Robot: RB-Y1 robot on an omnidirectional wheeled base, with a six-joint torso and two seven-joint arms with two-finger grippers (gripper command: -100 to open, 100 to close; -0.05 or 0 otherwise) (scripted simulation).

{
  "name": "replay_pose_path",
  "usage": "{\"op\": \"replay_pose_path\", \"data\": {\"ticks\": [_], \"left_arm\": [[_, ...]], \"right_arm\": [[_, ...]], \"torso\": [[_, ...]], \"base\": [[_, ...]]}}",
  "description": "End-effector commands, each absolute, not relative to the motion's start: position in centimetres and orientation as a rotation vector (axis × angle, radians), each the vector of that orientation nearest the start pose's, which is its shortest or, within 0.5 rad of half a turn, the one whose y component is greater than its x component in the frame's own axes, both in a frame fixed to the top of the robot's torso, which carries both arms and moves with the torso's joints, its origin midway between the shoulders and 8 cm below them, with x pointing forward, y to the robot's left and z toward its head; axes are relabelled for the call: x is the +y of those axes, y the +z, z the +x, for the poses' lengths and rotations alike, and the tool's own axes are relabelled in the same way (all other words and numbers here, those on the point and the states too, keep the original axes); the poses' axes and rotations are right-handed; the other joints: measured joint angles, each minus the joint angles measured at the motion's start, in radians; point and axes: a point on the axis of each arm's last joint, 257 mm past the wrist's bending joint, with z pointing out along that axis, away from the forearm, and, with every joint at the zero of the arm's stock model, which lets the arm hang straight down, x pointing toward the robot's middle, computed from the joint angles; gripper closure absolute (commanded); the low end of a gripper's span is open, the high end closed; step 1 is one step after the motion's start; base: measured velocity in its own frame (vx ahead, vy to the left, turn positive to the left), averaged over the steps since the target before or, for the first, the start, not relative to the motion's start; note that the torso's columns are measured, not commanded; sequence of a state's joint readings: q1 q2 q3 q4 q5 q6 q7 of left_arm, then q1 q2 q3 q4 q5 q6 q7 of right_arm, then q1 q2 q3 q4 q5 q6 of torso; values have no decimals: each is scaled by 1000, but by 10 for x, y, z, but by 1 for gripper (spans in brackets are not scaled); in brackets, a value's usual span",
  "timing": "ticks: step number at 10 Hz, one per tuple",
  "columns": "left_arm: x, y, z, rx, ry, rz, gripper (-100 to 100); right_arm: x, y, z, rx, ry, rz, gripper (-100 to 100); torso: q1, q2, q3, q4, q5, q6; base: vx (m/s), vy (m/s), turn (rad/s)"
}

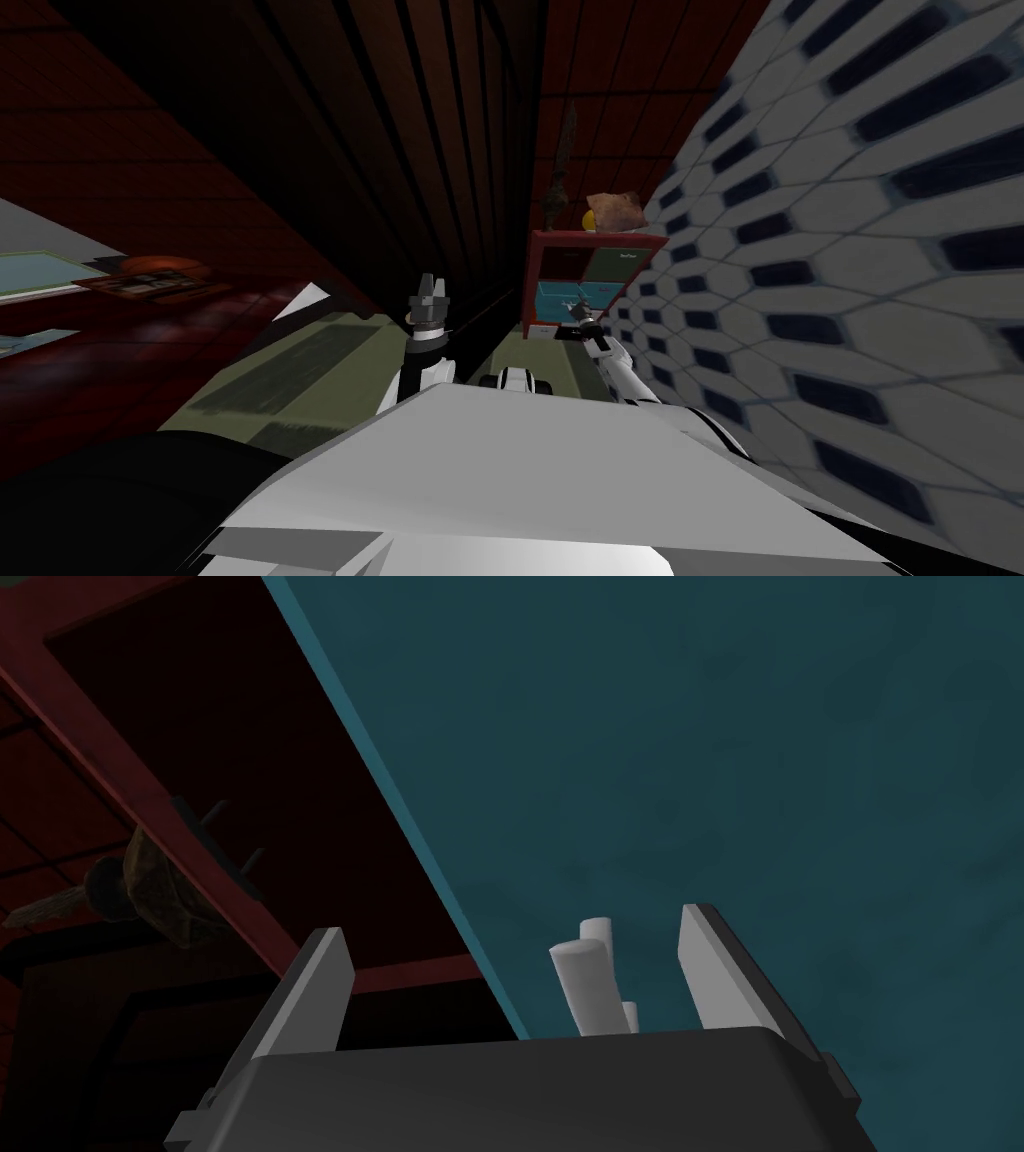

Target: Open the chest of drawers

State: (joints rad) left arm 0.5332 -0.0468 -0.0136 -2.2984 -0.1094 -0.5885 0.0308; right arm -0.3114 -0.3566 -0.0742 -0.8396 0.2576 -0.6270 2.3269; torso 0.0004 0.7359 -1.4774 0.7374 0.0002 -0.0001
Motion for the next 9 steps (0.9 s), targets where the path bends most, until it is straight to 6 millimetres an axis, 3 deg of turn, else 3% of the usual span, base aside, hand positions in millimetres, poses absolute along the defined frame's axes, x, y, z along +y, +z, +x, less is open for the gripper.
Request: {"op": "replay_pose_path", "data": {"ticks": [1,3,4,9], "left_arm": [[265,38,325,582,-1281,-571,0],[265,38,325,582,-1281,-571,0],[265,38,325,582,-1281,-571,0],[265,38,325,582,-1281,-571,0]], "right_arm": [[-340,-219,603,1114,-983,-995,-100],[-339,-217,603,1111,-984,-996,-100],[-340,-218,603,1118,-983,-997,0],[-340,-220,603,1121,-982,-999,0]], "torso": [[0,3,2,1,0,0],[-1,4,3,2,0,0],[0,3,2,2,0,1],[0,2,2,1,0,0]], "base": [[-54,13,18],[-42,8,13],[0,0,0],[0,0,0]]}}
